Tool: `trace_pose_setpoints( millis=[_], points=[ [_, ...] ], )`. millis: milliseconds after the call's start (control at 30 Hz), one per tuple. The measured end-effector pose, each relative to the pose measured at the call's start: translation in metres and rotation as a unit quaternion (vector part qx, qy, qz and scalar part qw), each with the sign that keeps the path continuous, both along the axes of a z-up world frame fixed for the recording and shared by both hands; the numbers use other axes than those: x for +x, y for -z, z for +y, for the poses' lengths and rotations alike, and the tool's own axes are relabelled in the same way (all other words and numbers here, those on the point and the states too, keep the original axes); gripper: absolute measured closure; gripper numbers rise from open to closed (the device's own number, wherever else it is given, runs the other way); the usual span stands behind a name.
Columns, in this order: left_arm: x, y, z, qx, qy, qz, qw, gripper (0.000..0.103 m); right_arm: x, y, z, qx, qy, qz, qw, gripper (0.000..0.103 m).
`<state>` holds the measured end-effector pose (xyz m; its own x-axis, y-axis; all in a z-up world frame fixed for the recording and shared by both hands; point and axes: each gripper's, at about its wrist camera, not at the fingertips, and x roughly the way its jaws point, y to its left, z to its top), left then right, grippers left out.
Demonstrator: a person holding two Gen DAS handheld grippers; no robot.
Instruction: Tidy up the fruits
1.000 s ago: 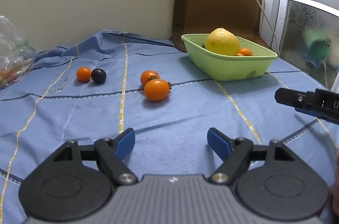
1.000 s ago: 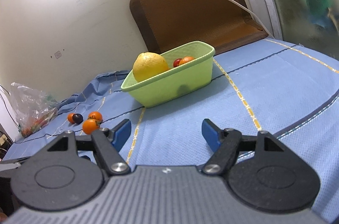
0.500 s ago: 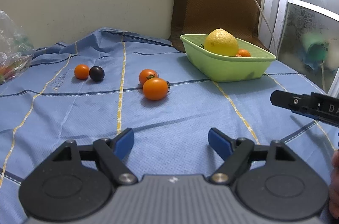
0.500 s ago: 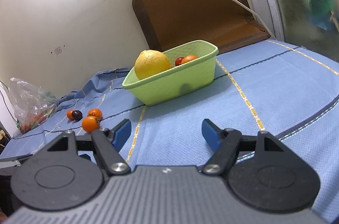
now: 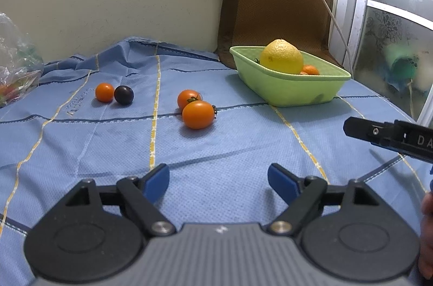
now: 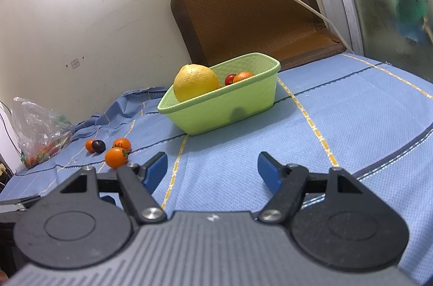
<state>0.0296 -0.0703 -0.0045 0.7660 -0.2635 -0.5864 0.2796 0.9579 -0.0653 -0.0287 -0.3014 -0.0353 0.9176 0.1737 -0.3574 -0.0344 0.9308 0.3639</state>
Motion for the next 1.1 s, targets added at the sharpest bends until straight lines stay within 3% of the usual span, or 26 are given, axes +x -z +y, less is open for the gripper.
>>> trace_pose_setpoints(
  millis=[733, 1100],
  points=[
    [-0.001, -0.002, 0.004, -0.010, -0.001, -0.005, 0.9999, 0.019, 0.001, -0.001, 0.004, -0.009, -0.001, 0.003, 1.000, 0.028],
    [0.006, -0.005, 0.043, -0.020, -0.040, -0.018, 0.9988, 0.024, 0.001, -0.002, 0.013, -0.037, -0.013, -0.003, 0.999, 0.028]
  ],
)
